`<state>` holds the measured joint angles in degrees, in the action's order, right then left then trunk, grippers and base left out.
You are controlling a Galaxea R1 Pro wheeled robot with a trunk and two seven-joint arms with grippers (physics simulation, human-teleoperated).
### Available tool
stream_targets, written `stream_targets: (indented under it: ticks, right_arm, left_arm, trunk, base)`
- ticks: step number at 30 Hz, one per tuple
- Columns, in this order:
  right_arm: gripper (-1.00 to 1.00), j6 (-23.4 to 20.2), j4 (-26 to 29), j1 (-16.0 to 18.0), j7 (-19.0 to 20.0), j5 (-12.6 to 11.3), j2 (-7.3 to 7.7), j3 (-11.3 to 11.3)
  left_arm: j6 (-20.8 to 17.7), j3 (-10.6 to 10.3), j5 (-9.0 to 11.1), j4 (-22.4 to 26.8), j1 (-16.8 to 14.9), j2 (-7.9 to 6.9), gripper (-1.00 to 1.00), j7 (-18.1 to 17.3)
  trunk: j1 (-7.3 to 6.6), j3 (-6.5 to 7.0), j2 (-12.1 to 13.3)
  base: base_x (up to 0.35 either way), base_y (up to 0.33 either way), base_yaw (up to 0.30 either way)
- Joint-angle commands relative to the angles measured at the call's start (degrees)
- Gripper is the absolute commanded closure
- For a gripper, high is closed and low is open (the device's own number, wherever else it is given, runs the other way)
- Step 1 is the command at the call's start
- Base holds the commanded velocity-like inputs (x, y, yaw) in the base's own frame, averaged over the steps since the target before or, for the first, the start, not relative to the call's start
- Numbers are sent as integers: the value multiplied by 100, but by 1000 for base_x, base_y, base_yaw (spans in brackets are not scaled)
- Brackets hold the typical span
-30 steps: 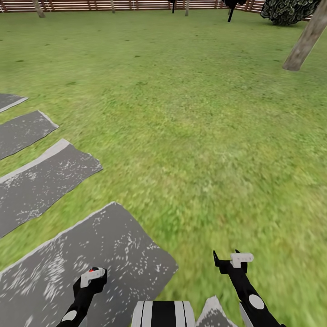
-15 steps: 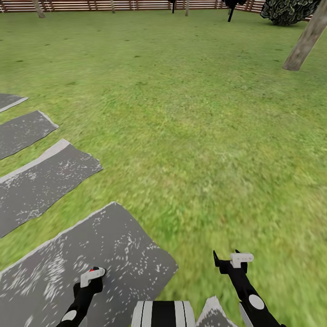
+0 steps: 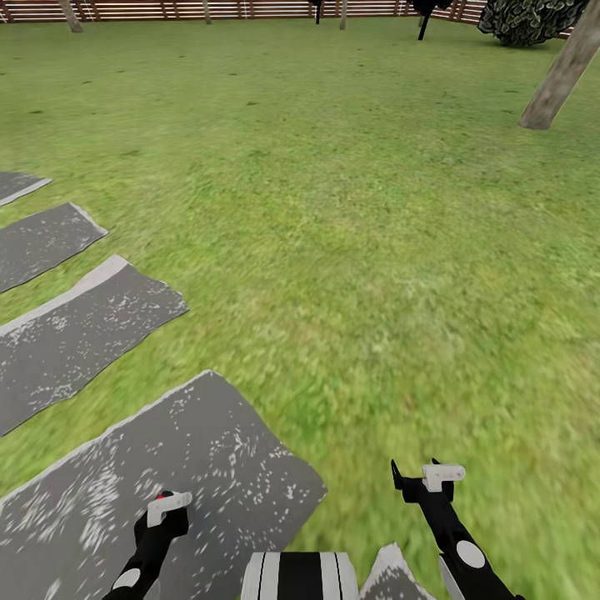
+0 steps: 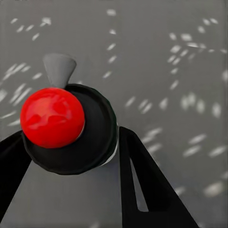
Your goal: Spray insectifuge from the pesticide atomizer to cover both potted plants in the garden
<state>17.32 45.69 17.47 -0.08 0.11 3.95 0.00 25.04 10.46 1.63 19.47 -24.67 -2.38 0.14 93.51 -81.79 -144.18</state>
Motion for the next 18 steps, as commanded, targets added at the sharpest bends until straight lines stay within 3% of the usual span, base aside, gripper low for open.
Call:
stream_targets:
  ticks: [1, 12, 18]
  right_arm:
    - [-100, 17, -5, 2, -1, 3, 1, 0]
    - [-100, 17, -7, 2, -1, 3, 1, 0]
    - [-100, 17, -5, 2, -1, 1, 1, 0]
  left_arm:
    - [19, 0, 12, -5, -3, 0, 100, 3]
    - [22, 0, 13, 5, -3, 0, 100, 2]
    - [19, -9, 13, 21, -3, 0, 100, 3]
  trunk:
    - [-1, -3, -1]
    - [-1, -3, -1]
    - [-16, 130, 7]
  base:
    - [0, 0, 0]
    - [0, 0, 0]
    - [0, 0, 0]
